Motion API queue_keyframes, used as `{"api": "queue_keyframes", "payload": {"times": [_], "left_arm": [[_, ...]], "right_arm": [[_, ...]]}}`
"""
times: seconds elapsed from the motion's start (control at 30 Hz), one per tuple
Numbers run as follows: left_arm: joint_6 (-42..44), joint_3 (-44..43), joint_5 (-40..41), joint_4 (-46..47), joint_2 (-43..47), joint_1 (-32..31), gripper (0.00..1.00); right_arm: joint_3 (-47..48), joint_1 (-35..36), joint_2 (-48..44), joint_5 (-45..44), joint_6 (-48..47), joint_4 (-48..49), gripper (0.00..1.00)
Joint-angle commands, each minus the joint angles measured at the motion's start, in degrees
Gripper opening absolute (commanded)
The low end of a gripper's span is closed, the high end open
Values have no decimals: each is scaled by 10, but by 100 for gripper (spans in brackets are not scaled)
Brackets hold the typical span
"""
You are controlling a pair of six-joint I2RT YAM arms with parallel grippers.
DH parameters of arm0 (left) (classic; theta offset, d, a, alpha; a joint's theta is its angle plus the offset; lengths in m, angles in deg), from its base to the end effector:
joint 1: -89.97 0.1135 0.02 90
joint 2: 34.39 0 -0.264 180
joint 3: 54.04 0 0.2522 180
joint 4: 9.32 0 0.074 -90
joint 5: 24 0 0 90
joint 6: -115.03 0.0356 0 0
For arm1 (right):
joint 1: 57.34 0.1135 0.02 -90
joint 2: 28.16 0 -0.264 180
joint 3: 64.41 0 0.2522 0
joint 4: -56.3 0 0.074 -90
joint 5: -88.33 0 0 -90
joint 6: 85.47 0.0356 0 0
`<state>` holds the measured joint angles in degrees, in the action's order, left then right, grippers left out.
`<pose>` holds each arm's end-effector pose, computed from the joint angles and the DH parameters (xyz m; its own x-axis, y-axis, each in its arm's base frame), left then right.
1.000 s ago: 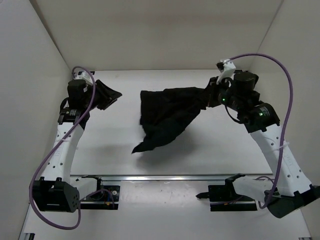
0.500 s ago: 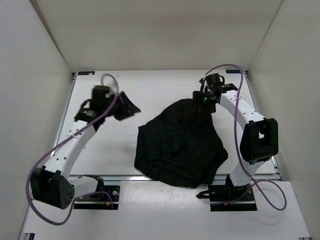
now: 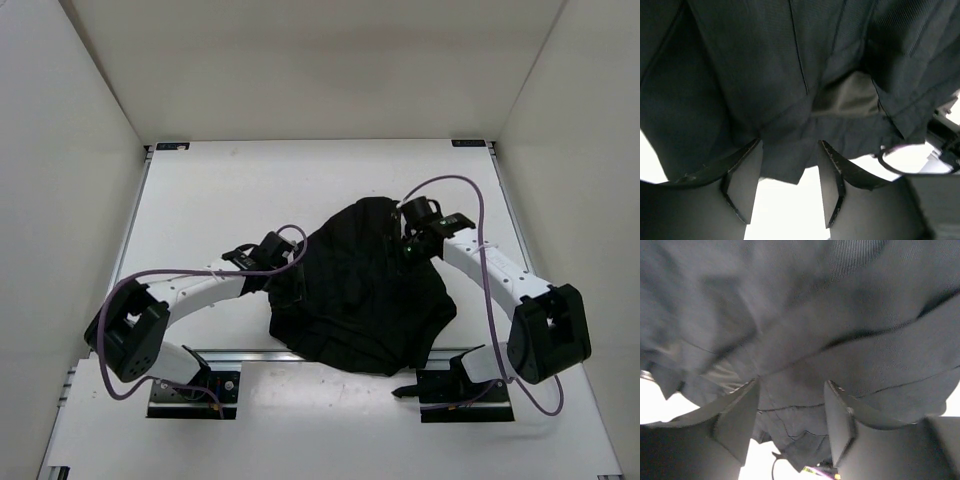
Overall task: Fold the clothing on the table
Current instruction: Flatten the skirt out
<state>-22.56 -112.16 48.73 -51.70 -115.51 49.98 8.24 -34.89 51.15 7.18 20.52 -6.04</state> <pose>0.1896 -0.1729 0.1776 -0.9928 -0.0875 -0.0817 -0.0365 0.8712 -0.4896 0.2388 0.1046 0.2417 -0.9474 -0.0970 -0.3049 -0.1740 0.9558 0.2368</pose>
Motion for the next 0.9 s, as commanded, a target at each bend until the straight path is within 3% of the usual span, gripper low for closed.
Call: {"api": "queue_keyframes", "payload": {"times": [0.0, 0.07, 0.2, 0.27, 0.3, 0.33, 0.37, 0.4, 0.43, 0.47, 0.57, 0.67, 0.73, 0.87], "left_arm": [[-4, -18, 38, 31, -20, -7, 60], [-6, -22, 56, 31, -37, -10, 61], [-2, -28, 84, 22, -81, -14, 61], [6, -34, 75, 17, -103, -5, 56], [7, -38, 74, 16, -119, -4, 44], [11, -38, 71, 18, -129, 2, 17], [14, -35, 68, 21, -132, 9, 4], [13, -38, 70, 24, -130, 13, 0], [16, -39, 70, 28, -125, 24, 0], [15, -39, 65, 30, -120, 38, 0], [24, -56, 57, 23, -99, 87, 0], [28, -79, 55, 8, -71, 133, 0], [22, -74, 55, 13, -34, 154, 0], [0, -12, 31, 48, 15, 167, 0]], "right_arm": [[-41, 11, -18, -1, 43, 3, 53], [-54, 13, -25, -7, 51, -4, 56], [-66, 20, 5, -40, 61, -24, 71], [-79, 19, 17, -42, 68, -20, 70], [-93, 17, 22, -43, 73, -4, 67], [-98, 10, 27, -28, 74, 3, 59], [-107, 6, 38, -18, 71, 19, 52], [-107, -3, 51, -2, 69, 33, 34], [-99, -11, 69, 4, 57, 42, 4], [-91, -18, 81, 6, 52, 44, 0], [-10, -50, 151, 0, 13, 39, 0], [136, -73, 220, -20, -27, 13, 0], [246, -87, 265, -27, -50, -2, 0], [372, -97, 324, -22, -59, -60, 0]]}}
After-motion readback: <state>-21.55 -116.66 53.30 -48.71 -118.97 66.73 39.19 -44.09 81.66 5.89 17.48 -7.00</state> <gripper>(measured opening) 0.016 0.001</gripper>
